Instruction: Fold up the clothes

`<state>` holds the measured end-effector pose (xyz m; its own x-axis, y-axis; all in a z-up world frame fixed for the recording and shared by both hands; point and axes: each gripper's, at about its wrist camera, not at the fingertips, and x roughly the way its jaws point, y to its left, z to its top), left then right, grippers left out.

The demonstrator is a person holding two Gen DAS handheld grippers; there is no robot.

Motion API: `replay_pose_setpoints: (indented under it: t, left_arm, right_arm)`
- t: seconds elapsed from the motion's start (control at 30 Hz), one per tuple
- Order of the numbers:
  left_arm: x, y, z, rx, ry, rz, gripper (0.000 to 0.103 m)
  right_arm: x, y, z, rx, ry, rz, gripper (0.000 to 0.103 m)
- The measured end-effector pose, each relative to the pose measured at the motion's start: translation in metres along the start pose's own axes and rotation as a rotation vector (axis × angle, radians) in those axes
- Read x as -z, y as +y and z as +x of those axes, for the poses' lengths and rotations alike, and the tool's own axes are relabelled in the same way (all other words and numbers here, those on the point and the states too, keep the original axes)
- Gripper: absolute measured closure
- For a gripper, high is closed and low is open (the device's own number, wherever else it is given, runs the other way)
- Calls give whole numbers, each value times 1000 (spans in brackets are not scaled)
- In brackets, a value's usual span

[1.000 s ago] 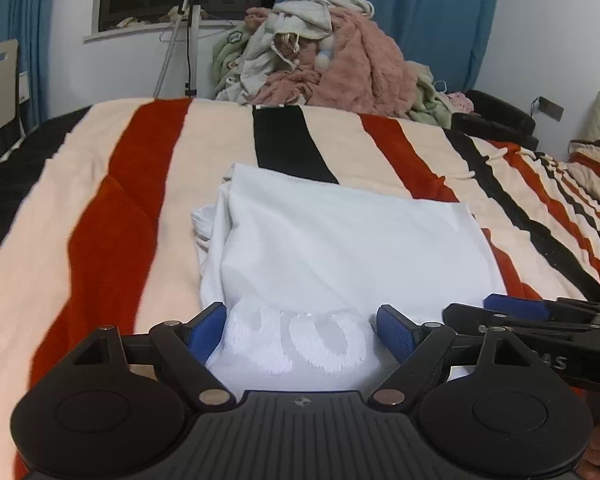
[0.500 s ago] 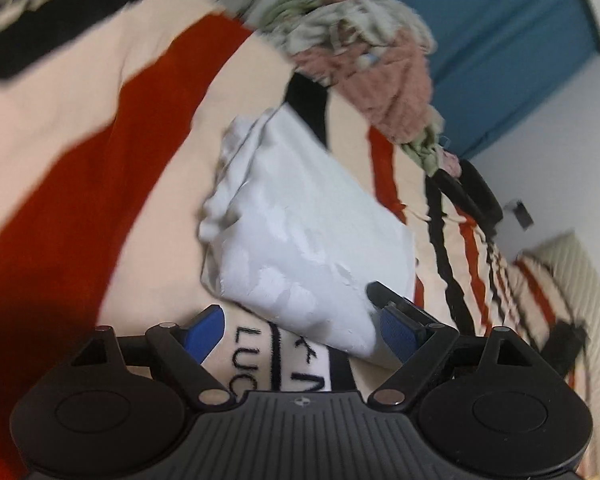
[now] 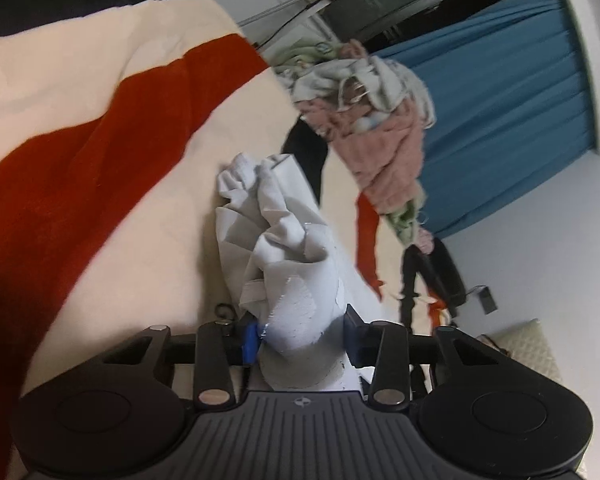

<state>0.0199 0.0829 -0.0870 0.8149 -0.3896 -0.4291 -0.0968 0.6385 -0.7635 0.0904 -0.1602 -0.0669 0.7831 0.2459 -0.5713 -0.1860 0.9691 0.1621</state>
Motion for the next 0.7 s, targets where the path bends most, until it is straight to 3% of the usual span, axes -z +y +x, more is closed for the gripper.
replay_pose_setpoints:
  t: [0.07, 0.13, 0.17, 0.27, 0.4, 0.53, 0.63, 0.7]
  left_arm:
    - [1, 2, 4, -18, 20, -7, 55]
    - [0, 7, 12, -33, 72, -39, 41]
    - [0, 10, 16, -33, 92, -53, 41]
    - [-1, 15, 19, -27, 91, -68, 43]
    - [-1, 19, 20, -28, 78, -81, 56]
    - [-1, 18, 22, -28, 70, -67, 62]
    - [-2, 19, 21, -27, 69, -70, 63]
    - [-2, 19, 21, -26, 69, -72, 63]
  right_arm:
    - [0, 0, 0, 3, 1, -3, 50]
    - [0, 0, 0, 4, 0, -7, 50]
    - [0, 1, 0, 4, 0, -9, 50]
    - [1, 1, -1, 6, -2, -15, 50]
    - [1, 1, -2, 9, -6, -20, 50]
    - [-1, 1, -2, 11, -2, -11, 49]
    - [-9, -4, -9, -10, 22, 57, 39]
    - [-17, -16, -21, -67, 18, 190, 17]
